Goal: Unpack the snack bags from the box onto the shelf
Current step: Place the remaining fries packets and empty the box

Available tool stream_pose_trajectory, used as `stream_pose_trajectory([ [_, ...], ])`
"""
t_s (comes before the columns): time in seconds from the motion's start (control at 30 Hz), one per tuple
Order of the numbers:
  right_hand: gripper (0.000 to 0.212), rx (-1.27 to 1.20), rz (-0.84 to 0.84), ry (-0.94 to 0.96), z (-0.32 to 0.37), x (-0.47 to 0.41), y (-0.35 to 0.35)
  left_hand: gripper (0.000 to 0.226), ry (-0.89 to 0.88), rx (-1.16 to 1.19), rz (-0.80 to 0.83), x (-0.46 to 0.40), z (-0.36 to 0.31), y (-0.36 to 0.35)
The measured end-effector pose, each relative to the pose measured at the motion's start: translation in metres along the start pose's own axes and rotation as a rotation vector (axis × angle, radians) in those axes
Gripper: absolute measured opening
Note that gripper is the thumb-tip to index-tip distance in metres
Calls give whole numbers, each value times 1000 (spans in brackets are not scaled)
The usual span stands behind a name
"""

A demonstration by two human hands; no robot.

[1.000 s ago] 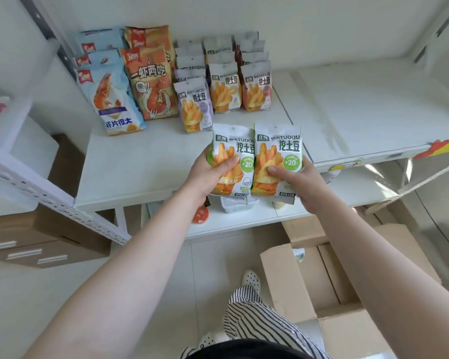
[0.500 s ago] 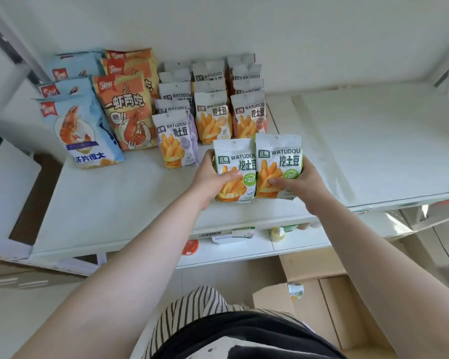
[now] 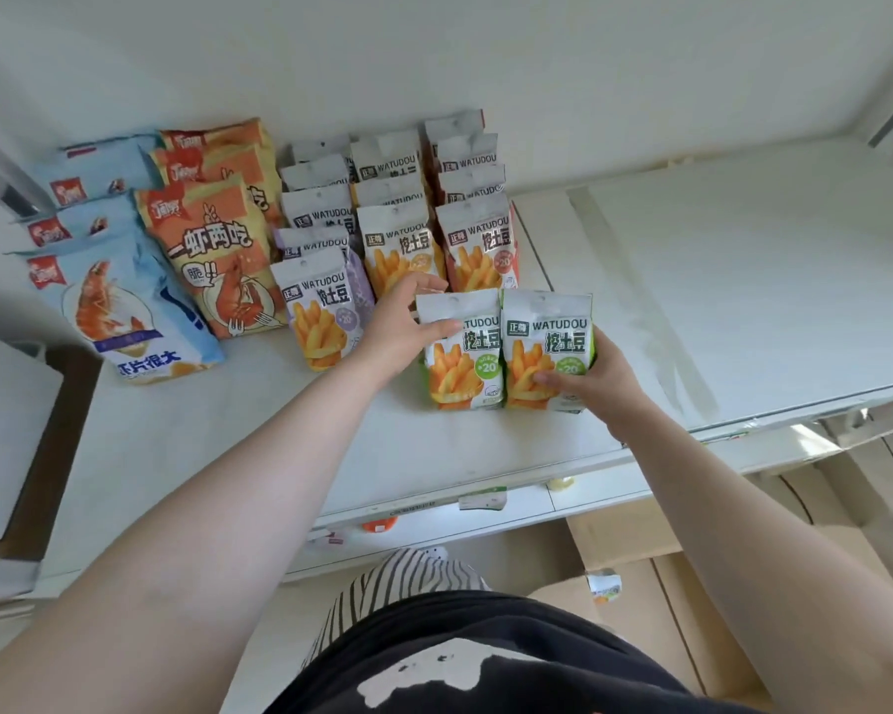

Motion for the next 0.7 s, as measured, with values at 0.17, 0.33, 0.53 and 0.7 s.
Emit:
stream_pose_trajectory([
  [0.17, 60, -19, 27, -3, -2, 2, 3, 16, 47, -187, 49, -14, -14, 6],
  [0.33, 62, -8, 56, -23, -9, 12, 9, 10, 49, -195, -72, -18, -14, 3],
  [0.53, 75, 65, 178, -61, -16, 20, 5, 9, 56, -175, -193, -22, -16, -2],
  [0.7, 110, 107, 169, -60, -15, 14, -10, 3, -17, -261, -2, -27, -26, -14],
])
Point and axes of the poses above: each hand's wrist, its own x-axis away from the middle knuckle, its own y-axis out of the back of the hand, z = x × y, the point moved 1 cm from there along -x, towards the middle knuckle, and after that the axes turned 12 degrees about z, right-handed, at the moved point
